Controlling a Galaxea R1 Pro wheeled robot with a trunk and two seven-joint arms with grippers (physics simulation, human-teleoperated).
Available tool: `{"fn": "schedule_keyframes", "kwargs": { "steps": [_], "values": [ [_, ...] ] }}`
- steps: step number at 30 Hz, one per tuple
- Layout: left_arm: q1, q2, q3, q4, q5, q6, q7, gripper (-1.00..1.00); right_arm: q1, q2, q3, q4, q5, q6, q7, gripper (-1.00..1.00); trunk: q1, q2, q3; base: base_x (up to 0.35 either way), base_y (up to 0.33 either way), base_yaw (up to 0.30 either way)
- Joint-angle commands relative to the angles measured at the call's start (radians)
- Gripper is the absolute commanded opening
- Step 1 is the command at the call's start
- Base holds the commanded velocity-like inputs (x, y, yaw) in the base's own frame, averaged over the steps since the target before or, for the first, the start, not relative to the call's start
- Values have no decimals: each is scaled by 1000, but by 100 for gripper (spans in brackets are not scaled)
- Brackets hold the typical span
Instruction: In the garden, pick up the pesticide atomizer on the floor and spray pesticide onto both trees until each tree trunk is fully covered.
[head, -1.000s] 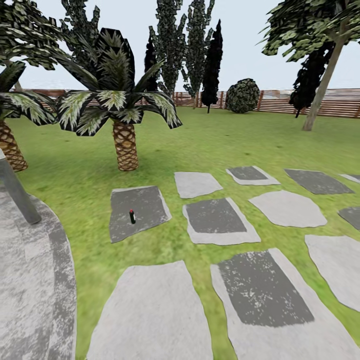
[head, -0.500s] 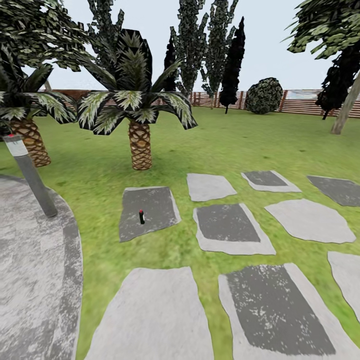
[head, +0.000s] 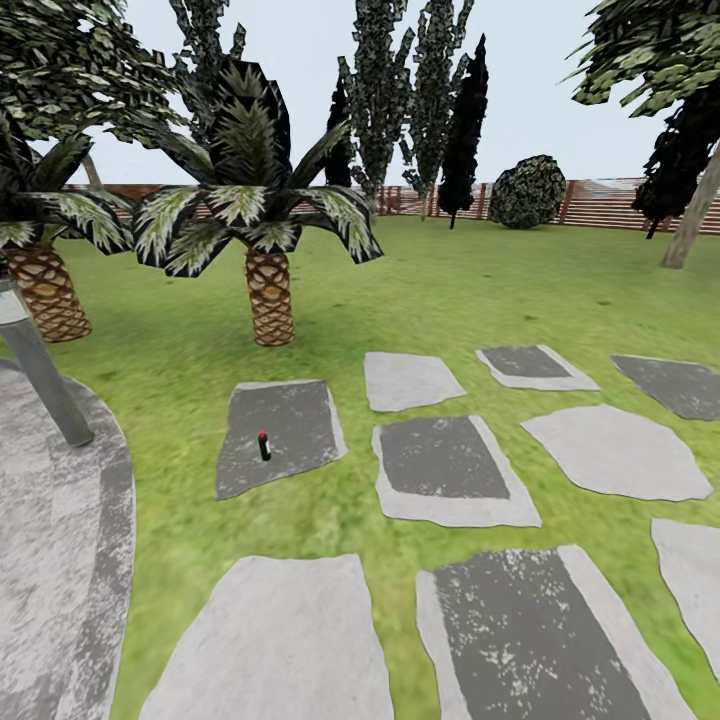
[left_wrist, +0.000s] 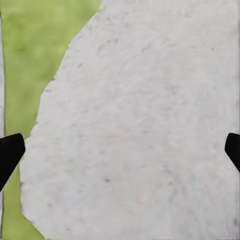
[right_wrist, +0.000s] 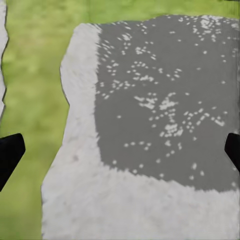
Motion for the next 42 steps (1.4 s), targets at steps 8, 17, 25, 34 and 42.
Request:
{"fn": "schedule_keyframes", "kwargs": {
  "steps": [8,17,25,34,42],
  "values": [
    [0,1,1,0,4,0,0,100,0,0,0,0,-1,0,0,100,0,0,0,220,-225,72],
    [0,1,1,0,7,0,0,100,0,0,0,1,-1,0,0,100,0,0,0,251,-224,256],
    [0,2,2,0,7,0,0,100,0,0,0,1,0,0,0,100,0,0,0,280,-203,275],
    [0,2,2,0,7,0,1,100,0,0,0,1,0,0,0,100,0,0,0,285,-156,275],
    [0,2,2,0,7,0,2,100,0,0,0,1,0,0,0,100,0,0,0,285,-18,238]
  ]
}}
